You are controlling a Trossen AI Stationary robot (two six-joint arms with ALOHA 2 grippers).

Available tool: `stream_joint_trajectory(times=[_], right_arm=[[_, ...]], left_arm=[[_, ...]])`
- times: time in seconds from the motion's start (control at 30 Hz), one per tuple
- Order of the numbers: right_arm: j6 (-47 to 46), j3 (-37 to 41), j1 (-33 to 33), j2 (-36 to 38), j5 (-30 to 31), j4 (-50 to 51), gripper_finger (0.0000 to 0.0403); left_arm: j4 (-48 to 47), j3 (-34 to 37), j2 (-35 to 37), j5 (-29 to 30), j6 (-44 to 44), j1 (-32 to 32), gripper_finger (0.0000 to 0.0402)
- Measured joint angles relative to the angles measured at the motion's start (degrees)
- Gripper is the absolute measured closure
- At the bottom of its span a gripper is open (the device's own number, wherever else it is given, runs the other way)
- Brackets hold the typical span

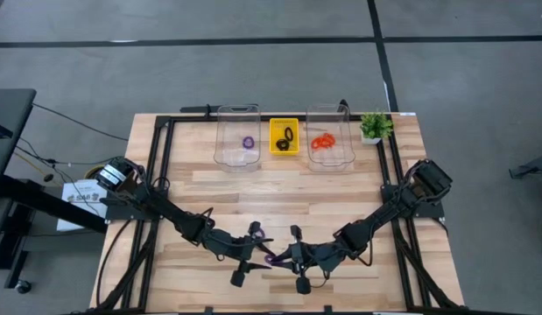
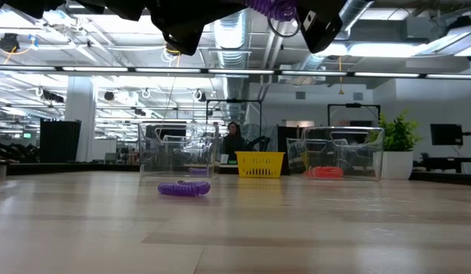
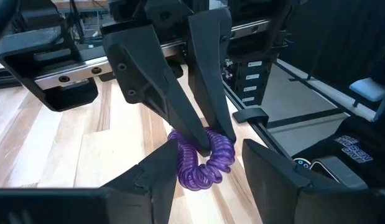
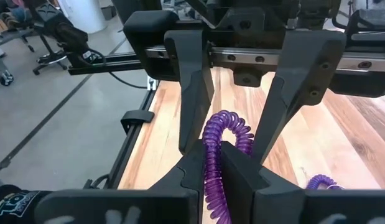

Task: Sort spring keychains
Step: Put the right purple spring keychain into the left transparent bin

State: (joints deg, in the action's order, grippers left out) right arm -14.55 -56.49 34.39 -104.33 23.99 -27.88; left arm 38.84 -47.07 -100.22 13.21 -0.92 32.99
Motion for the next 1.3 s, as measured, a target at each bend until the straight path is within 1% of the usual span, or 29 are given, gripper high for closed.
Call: stream_joint_trajectory(times=[0.13, 0.4, 0.57, 0.67, 0.87, 1.03, 1.17, 1.3], right_arm=[[0.0, 0.0, 0.0, 0.0, 0.0, 0.0, 0.0369], [1.4, 0.0, 0.7, 0.0, 0.4, -1.2, 0.0371], [1.5, 0.0, 0.8, 0.0, 0.4, -1.2, 0.0363], [1.5, 0.0, 0.8, 0.0, 0.3, -1.2, 0.0360], [1.5, 0.0, 0.8, 0.0, 0.2, -1.2, 0.0358], [1.5, 0.0, 0.8, 0.0, 0.1, -1.2, 0.0353], [1.6, 0.0, 0.8, 0.0, -0.1, -0.4, 0.0339], [3.1, 0.0, 0.4, 0.0, -0.3, 0.6, 0.0315]], left_arm=[[-0.3, 0.0, 0.0, -0.1, 0.0, 0.0, 0.0251], [-0.2, 0.0, 0.0, -0.8, 0.1, 0.0, 0.0329], [-0.3, 0.0, 0.0, -0.6, 0.5, 0.0, 0.0367], [-0.3, 0.0, 0.0, -0.6, 0.6, 0.0, 0.0370], [-0.3, 0.0, 0.0, -0.6, 0.6, 0.0, 0.0350], [-0.4, 0.0, 0.0, -0.5, 0.5, 0.0, 0.0361], [-0.7, 0.0, 0.0, -0.3, 0.4, 0.0, 0.0363], [-1.0, 0.0, 0.0, 0.2, 0.6, -0.1, 0.0354]])
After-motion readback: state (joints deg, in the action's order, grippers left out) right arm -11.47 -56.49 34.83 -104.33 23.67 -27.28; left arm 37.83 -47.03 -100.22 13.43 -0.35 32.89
